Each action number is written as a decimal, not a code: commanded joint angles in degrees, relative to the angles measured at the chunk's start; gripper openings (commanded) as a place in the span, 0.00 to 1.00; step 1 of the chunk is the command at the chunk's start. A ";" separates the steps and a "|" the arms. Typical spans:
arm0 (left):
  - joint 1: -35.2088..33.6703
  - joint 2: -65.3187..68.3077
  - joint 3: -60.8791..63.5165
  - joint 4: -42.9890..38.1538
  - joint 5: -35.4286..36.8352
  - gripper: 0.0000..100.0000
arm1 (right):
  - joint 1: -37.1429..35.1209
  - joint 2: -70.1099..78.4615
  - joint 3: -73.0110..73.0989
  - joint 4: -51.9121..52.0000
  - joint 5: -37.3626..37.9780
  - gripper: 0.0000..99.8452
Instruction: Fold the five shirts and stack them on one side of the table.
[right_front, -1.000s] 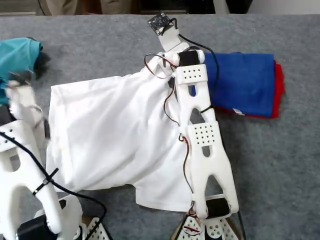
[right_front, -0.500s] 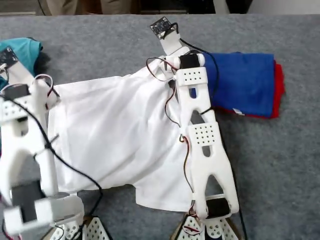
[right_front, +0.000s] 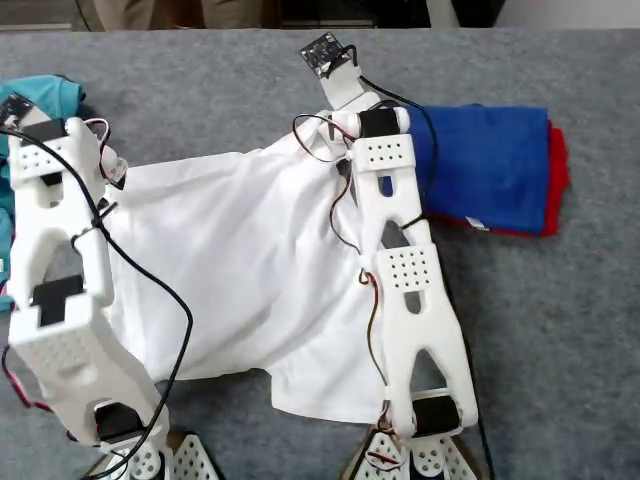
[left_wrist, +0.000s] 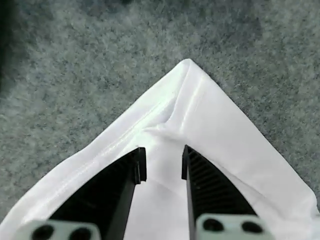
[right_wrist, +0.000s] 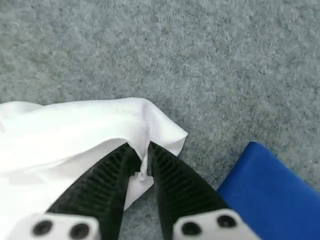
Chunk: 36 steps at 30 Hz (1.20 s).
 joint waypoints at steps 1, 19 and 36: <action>0.62 3.65 -9.05 4.48 1.76 0.16 | 0.66 -0.48 -4.35 -1.32 0.53 0.00; 0.62 17.98 -25.67 9.76 1.85 0.12 | 0.57 -0.48 -4.35 -1.32 0.53 0.00; 0.62 18.59 -25.93 11.08 1.85 0.07 | 0.57 -0.48 -4.35 -1.32 0.53 0.00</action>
